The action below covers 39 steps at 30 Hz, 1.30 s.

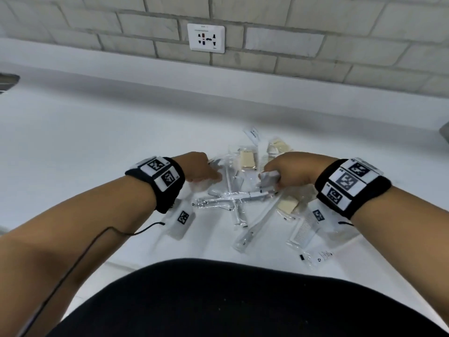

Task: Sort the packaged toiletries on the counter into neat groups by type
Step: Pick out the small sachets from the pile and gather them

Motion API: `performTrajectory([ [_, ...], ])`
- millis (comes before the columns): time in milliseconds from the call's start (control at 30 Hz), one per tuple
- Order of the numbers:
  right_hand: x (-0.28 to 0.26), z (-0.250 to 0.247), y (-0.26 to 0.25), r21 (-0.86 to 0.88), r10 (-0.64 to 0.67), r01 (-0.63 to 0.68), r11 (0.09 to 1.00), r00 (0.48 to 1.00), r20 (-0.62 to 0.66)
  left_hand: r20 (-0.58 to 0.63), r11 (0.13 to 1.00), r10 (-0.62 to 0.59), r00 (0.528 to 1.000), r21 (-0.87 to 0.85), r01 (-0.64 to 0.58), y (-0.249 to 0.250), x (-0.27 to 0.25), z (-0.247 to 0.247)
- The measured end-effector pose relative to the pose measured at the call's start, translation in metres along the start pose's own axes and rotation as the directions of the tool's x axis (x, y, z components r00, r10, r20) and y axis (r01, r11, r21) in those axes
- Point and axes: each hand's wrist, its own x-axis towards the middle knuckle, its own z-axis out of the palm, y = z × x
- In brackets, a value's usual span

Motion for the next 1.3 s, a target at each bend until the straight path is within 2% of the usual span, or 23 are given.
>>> performTrajectory([
  [67,-0.007,-0.006,0.003,-0.053,0.018,-0.022,0.998,0.998,-0.065,-0.042,0.994,0.013,0.999,0.105,-0.009,0.008,0.004,0.01],
  [133,-0.008,-0.005,-0.002,0.0,-0.01,0.01,1.0,0.993,-0.121,-0.068,0.99,0.033,0.997,0.139,-0.023,0.016,0.006,0.012],
  [233,-0.007,0.004,-0.01,0.183,-0.029,0.038,0.982,0.998,-0.048,-0.034,0.994,0.017,0.999,0.109,-0.013,0.021,0.005,0.006],
  [333,-0.011,0.01,0.007,0.284,0.029,-0.016,0.959,0.999,-0.044,-0.023,0.986,-0.012,1.0,-0.164,0.008,0.005,0.004,-0.007],
  [433,-0.021,0.007,0.033,0.4,0.175,-0.119,0.909,0.979,-0.106,-0.056,0.904,-0.027,0.998,-0.428,0.0,-0.018,-0.001,-0.02],
  [533,-0.02,0.005,0.05,0.298,0.328,-0.28,0.912,0.936,-0.125,-0.114,0.836,-0.063,0.991,-0.548,-0.01,-0.025,-0.009,-0.029],
  [633,-0.013,0.002,0.039,0.345,0.381,-0.301,0.889,0.904,-0.192,-0.115,0.793,-0.061,0.991,-0.608,-0.022,-0.02,-0.01,-0.03],
  [733,0.004,0.005,0.011,0.419,0.367,-0.309,0.854,0.928,-0.063,-0.128,0.786,-0.061,0.99,-0.617,-0.031,-0.011,-0.006,-0.026],
  [800,0.016,0.011,-0.003,0.401,0.4,-0.374,0.836,0.916,0.019,-0.131,0.768,-0.058,0.99,-0.639,-0.04,-0.003,-0.006,-0.022],
  [900,0.026,0.015,-0.012,0.248,0.413,-0.403,0.881,0.911,0.011,-0.113,0.73,-0.039,0.993,-0.682,-0.049,0.002,-0.006,-0.019],
  [1033,0.037,0.019,-0.007,0.267,0.482,-0.471,0.841,0.876,0.029,-0.087,0.641,-0.017,0.996,-0.765,-0.056,-0.004,-0.01,-0.017],
  [1100,0.034,0.02,-0.004,0.3,0.469,-0.445,0.843,0.883,-0.008,-0.042,0.593,0.039,0.998,-0.803,-0.057,-0.007,-0.013,-0.018],
  [1167,0.025,0.015,0.004,0.456,0.435,-0.345,0.82,0.894,-0.107,-0.021,0.518,0.075,0.997,-0.853,-0.057,-0.008,-0.014,-0.019],
  [1233,0.01,0.006,0.022,0.735,0.438,-0.171,0.656,0.88,-0.185,-0.003,0.456,0.075,0.997,-0.889,-0.037,-0.006,-0.015,-0.021],
  [1300,-0.008,-0.006,0.042,0.892,0.497,0.009,0.452,0.828,-0.26,0.003,0.432,0.096,0.995,-0.901,-0.039,-0.001,-0.013,-0.021],
])
